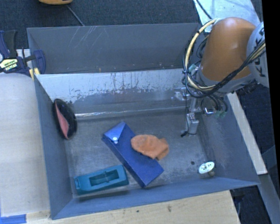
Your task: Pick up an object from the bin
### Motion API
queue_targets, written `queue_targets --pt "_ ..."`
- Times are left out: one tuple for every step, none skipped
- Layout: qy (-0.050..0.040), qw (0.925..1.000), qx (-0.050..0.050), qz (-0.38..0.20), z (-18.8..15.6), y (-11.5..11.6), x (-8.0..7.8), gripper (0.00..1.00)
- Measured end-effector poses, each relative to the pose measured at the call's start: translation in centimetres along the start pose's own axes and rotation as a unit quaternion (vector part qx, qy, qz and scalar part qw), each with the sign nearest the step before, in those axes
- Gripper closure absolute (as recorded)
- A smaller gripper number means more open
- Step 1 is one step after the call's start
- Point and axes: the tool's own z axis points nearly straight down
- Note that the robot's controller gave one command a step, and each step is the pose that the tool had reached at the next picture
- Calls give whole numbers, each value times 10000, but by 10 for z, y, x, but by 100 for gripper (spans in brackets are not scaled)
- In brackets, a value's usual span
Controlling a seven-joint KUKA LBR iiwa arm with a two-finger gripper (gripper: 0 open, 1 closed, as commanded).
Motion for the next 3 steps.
queue_targets --pt "-43 10000 4 -9 -5 0 -2 0" --pt "-59 9999 4 -85 74 49 19 0" --pt "-12 9992 2 398 69 65 23 0"
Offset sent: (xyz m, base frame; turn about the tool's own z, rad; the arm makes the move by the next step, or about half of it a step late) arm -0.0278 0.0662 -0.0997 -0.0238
